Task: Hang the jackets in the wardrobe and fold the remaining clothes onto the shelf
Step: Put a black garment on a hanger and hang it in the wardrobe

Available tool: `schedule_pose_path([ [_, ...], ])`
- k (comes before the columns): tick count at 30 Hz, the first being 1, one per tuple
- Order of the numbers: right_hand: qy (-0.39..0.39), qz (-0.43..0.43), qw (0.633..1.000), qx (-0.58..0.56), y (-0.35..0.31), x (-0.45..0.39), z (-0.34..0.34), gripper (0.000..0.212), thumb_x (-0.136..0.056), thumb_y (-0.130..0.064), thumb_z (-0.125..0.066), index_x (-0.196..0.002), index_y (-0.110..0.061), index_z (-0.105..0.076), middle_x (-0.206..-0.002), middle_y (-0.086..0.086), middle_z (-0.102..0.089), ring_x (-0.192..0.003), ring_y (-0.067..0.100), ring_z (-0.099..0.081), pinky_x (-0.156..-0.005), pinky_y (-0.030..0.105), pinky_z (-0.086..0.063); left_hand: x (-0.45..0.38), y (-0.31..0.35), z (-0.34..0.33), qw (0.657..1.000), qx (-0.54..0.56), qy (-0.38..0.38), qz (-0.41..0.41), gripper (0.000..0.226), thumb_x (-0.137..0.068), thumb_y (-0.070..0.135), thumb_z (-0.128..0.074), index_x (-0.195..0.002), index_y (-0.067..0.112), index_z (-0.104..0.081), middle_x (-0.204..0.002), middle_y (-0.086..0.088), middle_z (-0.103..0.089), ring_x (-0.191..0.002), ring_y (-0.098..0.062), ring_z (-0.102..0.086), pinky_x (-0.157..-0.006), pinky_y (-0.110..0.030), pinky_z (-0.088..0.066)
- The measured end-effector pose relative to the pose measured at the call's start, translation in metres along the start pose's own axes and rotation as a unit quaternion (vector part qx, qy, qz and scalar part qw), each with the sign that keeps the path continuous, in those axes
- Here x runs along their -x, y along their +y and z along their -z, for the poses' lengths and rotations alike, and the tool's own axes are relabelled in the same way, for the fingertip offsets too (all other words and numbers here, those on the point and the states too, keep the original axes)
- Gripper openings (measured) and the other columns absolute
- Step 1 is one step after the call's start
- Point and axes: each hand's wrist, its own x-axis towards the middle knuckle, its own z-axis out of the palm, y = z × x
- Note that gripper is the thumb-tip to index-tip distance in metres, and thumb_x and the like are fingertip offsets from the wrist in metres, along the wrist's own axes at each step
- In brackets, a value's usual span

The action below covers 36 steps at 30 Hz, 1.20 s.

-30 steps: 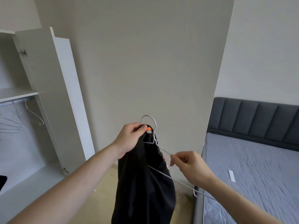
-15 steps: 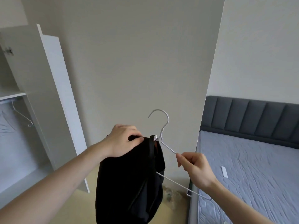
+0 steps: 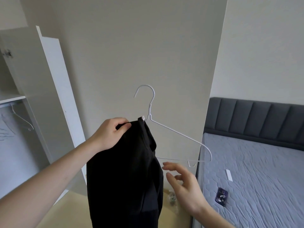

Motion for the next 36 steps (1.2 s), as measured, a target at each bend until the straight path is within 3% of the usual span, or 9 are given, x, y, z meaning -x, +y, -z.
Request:
schedule_pose_path([
  [3,-0.036,-0.086,0.988,-0.127,0.003,-0.018,-0.005,0.037,-0.105,-0.008,-0.046,-0.119,-0.032,-0.071,-0.123,-0.013,-0.071,-0.105,0.002,-0.067,-0.085,0.016,-0.051,-0.001,0.008,0.004,1.0,0.02,0.005,-0.002,0.025,-0.104,0.033,-0.054,-0.085,0.027,-0.07,-0.081,0.006,-0.069,-0.079,-0.01,-0.063,-0.069,-0.019,-0.044],
  [5,-0.049,-0.103,0.98,-0.161,-0.001,-0.034,-0.008,0.042,-0.107,-0.002,-0.038,-0.121,-0.025,-0.07,-0.107,0.007,-0.074,-0.092,0.022,-0.066,-0.074,0.028,-0.051,-0.002,0.014,0.005,0.999,0.035,0.004,-0.004,0.025,-0.104,0.034,-0.053,-0.088,0.026,-0.07,-0.082,0.003,-0.069,-0.078,-0.013,-0.064,-0.07,-0.023,-0.046],
  [7,-0.083,-0.094,0.978,-0.166,-0.006,-0.047,-0.011,0.04,-0.107,-0.002,-0.038,-0.117,-0.023,-0.071,-0.091,0.01,-0.064,-0.073,0.023,-0.055,-0.057,0.024,-0.041,-0.004,0.019,0.006,0.999,0.05,0.004,-0.004,0.024,-0.104,0.035,-0.053,-0.09,0.027,-0.071,-0.081,0.002,-0.069,-0.077,-0.015,-0.064,-0.069,-0.024,-0.046],
  [14,-0.258,-0.037,0.964,0.047,-0.011,-0.064,-0.014,0.018,-0.098,-0.02,-0.053,-0.092,-0.015,-0.07,-0.086,-0.007,-0.066,-0.081,0.006,-0.06,-0.077,0.029,-0.049,-0.01,0.022,0.017,0.997,0.061,0.037,0.01,0.026,-0.105,0.033,-0.052,-0.088,0.03,-0.072,-0.08,0.006,-0.07,-0.074,-0.008,-0.064,-0.07,-0.026,-0.047],
  [18,-0.147,0.021,0.969,0.198,0.014,-0.063,0.028,0.033,-0.095,-0.037,-0.06,-0.076,-0.012,-0.052,-0.068,-0.008,-0.048,-0.062,0.004,-0.044,-0.063,0.029,-0.038,-0.005,0.0,0.037,0.997,0.032,0.066,0.026,0.028,-0.105,0.034,-0.052,-0.087,0.023,-0.07,-0.072,0.0,-0.065,-0.069,-0.016,-0.06,-0.069,-0.03,-0.045],
  [24,-0.068,0.063,0.949,0.3,0.035,-0.049,0.083,0.014,-0.092,-0.057,-0.051,-0.088,-0.05,-0.062,-0.093,-0.022,-0.063,-0.069,0.011,-0.058,-0.061,0.022,-0.046,0.013,-0.023,0.034,0.998,-0.008,0.044,0.04,0.027,-0.103,0.037,-0.055,-0.09,0.018,-0.071,-0.078,-0.007,-0.066,-0.078,-0.032,-0.06,-0.076,-0.041,-0.05],
  [28,-0.019,0.109,0.95,0.293,0.03,-0.049,0.097,0.012,-0.094,-0.038,-0.06,-0.084,-0.041,-0.065,-0.083,-0.016,-0.063,-0.076,0.01,-0.062,-0.064,0.029,-0.051,0.019,-0.026,0.028,0.998,-0.015,0.042,0.041,0.031,-0.103,0.037,-0.054,-0.089,0.014,-0.07,-0.077,-0.018,-0.06,-0.073,-0.042,-0.054,-0.069,-0.046,-0.047],
  [32,0.014,0.144,0.939,0.311,0.018,-0.057,0.109,0.011,-0.094,-0.021,-0.066,-0.085,-0.027,-0.067,-0.08,-0.012,-0.061,-0.073,0.013,-0.06,-0.064,0.039,-0.051,0.021,-0.025,0.028,0.998,-0.01,0.037,0.039,0.031,-0.105,0.033,-0.053,-0.083,0.015,-0.066,-0.058,0.002,-0.038,-0.057,-0.016,-0.034,-0.062,-0.033,-0.032],
  [36,0.033,0.173,0.927,0.33,0.007,-0.065,0.13,0.015,-0.096,-0.016,-0.064,-0.091,-0.029,-0.065,-0.086,-0.017,-0.058,-0.068,0.008,-0.057,-0.058,0.025,-0.043,0.03,-0.03,0.03,0.998,-0.06,0.01,0.021,0.033,-0.104,0.04,-0.052,-0.084,0.015,-0.063,-0.063,-0.007,-0.042,-0.059,-0.014,-0.035,-0.062,-0.033,-0.035],
])
